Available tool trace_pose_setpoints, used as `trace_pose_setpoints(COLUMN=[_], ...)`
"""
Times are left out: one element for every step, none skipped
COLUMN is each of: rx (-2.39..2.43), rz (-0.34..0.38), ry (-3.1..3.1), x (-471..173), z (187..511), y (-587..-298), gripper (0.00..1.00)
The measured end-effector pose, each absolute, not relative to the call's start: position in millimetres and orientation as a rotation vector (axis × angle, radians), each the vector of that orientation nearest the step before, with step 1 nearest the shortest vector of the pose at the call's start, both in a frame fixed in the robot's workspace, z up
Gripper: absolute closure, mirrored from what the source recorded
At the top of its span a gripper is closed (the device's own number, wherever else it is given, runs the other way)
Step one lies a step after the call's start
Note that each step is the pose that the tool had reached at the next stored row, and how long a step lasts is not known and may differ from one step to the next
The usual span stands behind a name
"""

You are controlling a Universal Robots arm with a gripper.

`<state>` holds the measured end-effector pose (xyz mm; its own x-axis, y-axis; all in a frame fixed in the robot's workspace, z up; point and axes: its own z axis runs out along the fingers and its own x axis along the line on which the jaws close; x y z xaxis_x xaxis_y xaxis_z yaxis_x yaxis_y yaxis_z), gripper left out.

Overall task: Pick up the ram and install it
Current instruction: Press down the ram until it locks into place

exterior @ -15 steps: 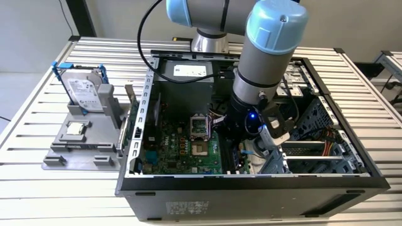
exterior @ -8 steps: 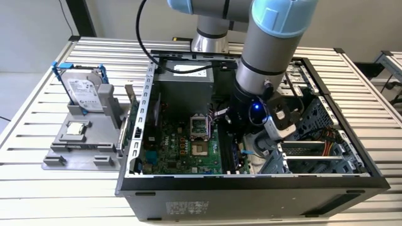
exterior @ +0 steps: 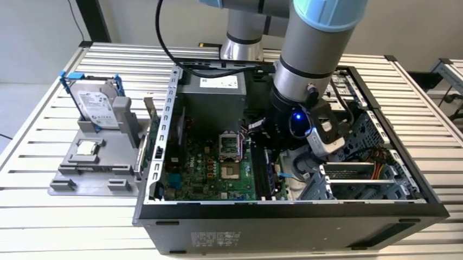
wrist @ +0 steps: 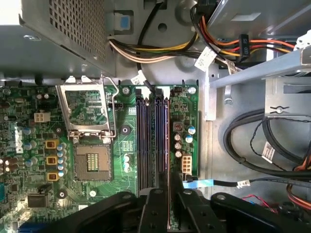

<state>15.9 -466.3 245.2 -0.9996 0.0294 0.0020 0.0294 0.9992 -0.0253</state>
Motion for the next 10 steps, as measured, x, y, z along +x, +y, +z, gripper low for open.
trace_pose_setpoints(rx=[-0.046,-0.046,-0.046,-0.046,-0.046,-0.046,-0.046,-0.046,-0.046,-0.046], rz=[0.040,0.040,0.040,0.040,0.040,0.040,0.040,0.040,0.040,0.040], ry=[-3.139,-3.139,-3.139,-3.139,-3.139,-3.139,-3.139,-3.139,-3.139,-3.139], x=[15.9,15.9,15.9,15.9,15.9,15.9,15.9,15.9,15.9,15.9], z=[245.2,245.2,245.3,245.3,245.2,245.2,245.2,245.2,245.2,245.2], y=[-466.3,-466.3,-466.3,-466.3,-466.3,-466.3,-466.2,-466.2,-466.2,-466.2], gripper=[1.00,1.00,1.00,1.00,1.00,1.00,1.00,1.00,1.00,1.00])
